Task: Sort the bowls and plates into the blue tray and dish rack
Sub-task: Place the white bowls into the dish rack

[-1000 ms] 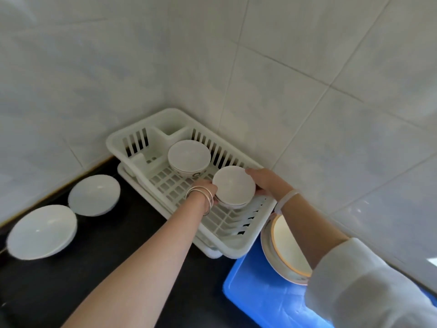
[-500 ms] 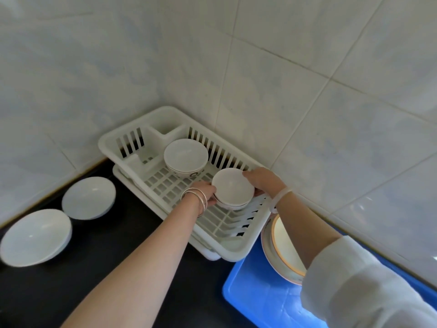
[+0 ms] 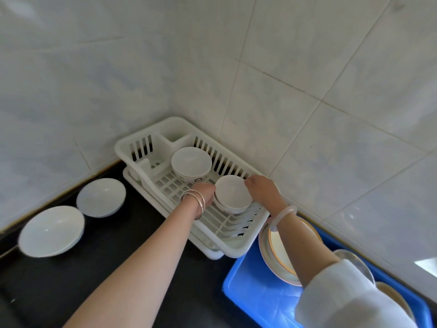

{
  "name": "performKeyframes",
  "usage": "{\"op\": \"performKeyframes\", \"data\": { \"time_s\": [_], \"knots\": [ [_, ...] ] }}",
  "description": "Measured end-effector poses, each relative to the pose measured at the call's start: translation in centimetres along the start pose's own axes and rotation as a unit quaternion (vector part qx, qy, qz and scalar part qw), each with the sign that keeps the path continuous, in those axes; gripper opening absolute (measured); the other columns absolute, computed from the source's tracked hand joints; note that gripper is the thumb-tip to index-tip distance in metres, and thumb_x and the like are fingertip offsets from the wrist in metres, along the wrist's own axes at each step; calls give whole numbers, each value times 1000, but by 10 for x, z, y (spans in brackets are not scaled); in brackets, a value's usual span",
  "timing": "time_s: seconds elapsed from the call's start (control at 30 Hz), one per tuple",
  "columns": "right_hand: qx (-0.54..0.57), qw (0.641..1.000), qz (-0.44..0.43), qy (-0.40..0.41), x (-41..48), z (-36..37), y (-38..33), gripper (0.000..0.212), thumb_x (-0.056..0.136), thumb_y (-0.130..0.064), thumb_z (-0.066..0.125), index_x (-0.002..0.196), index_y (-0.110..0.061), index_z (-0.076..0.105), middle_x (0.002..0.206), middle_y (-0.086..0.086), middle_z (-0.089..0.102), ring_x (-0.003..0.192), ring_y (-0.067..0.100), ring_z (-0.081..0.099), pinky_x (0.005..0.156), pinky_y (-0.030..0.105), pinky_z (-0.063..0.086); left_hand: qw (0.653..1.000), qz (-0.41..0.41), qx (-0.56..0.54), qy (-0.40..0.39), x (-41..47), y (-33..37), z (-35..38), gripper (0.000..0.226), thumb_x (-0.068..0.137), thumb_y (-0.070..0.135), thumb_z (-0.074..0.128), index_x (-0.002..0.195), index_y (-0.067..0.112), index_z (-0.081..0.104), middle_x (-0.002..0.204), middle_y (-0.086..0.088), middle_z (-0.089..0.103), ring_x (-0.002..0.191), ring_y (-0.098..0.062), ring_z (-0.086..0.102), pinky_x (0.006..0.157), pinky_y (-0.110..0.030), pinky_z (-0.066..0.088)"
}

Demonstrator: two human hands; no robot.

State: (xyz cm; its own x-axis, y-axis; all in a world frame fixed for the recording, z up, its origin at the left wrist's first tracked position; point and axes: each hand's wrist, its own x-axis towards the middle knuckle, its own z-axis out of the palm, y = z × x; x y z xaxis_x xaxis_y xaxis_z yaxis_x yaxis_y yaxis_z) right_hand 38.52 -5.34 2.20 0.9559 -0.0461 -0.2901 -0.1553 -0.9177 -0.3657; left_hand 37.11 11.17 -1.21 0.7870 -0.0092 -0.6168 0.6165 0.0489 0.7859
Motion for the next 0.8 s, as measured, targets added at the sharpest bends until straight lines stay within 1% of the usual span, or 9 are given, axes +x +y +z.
{"op": "performKeyframes", "data": {
  "time_s": [0.07, 0.13, 0.27, 0.37, 0.47, 0.53, 0.67, 0.73, 0.8],
  "knots": [
    [44, 999, -15, 19, -11, -1, -12, 36, 100, -28, 34, 114, -7, 61, 112, 14, 64, 100, 29, 58, 76, 30, 36, 999, 31, 17, 4, -11, 1, -12, 31, 92, 8, 44, 64, 22, 42, 70, 3, 43, 62, -10, 43, 72, -30, 44],
    [110, 993, -35, 20, -25, 1, -29, 36, 99, -29, 35, 120, -13, 60, 115, 10, 65, 98, 26, 59, 77, 30, 38, 997, 69, 15, 19, -27, -3, -30, 29, 91, 12, 45, 64, 24, 46, 69, 0, 46, 62, -13, 46, 71, -30, 44],
    [248, 966, -74, -21, -64, 25, -78, 31, 97, -31, 39, 119, -20, 59, 99, -2, 70, 88, 16, 66, 79, 32, 50, 987, 131, -51, 77, -67, -33, -77, 18, 86, 16, 57, 84, 33, 63, 86, -1, 65, 87, -17, 61, 89, -33, 49],
    [265, 956, -115, -54, -87, 60, -115, 27, 97, -33, 42, 114, -23, 59, 86, -11, 67, 76, 6, 65, 68, 24, 49, 974, 135, -59, 169, -95, -65, -118, 25, 88, 11, 53, 108, 17, 65, 105, -2, 66, 101, -17, 61, 98, -35, 47],
    [262, 951, -106, -126, -92, 99, -146, 29, 97, -34, 41, 119, -24, 57, 86, -11, 67, 74, 6, 64, 61, 19, 44, 947, 126, -17, 294, -117, -95, -156, 33, 89, 9, 51, 120, 16, 59, 122, -3, 62, 117, -21, 56, 106, -35, 40],
    [249, 951, -86, -164, -91, 121, -164, 29, 98, -34, 41, 120, -22, 57, 90, -6, 67, 75, 7, 62, 61, 19, 46, 919, 102, -19, 381, -124, -111, -176, 37, 89, 10, 52, 126, 14, 55, 130, -6, 57, 121, -24, 53, 101, -31, 38],
    [170, 968, -92, -161, -75, 156, -189, 24, 98, -32, 41, 106, -18, 58, 102, 8, 69, 90, 23, 67, 84, 38, 55, 865, 59, -32, 496, -120, -135, -211, 50, 85, 6, 59, 133, 8, 47, 138, -20, 44, 128, -33, 43, 110, -42, 33],
    [146, 972, -89, -160, -64, 169, -200, 31, 98, -33, 42, 117, -15, 57, 111, 12, 67, 99, 27, 65, 93, 43, 51, 851, 50, -49, 521, -114, -145, -225, 54, 82, 4, 62, 134, 4, 45, 139, -21, 43, 133, -33, 38, 113, -43, 30],
    [120, 976, -81, -164, -52, 181, -210, 42, 98, -34, 42, 132, -12, 49, 120, 13, 64, 108, 29, 62, 98, 44, 48, 853, 44, -74, 514, -107, -152, -236, 56, 82, 4, 61, 135, 6, 44, 137, -21, 47, 130, -33, 42, 111, -44, 33]
  ]
}}
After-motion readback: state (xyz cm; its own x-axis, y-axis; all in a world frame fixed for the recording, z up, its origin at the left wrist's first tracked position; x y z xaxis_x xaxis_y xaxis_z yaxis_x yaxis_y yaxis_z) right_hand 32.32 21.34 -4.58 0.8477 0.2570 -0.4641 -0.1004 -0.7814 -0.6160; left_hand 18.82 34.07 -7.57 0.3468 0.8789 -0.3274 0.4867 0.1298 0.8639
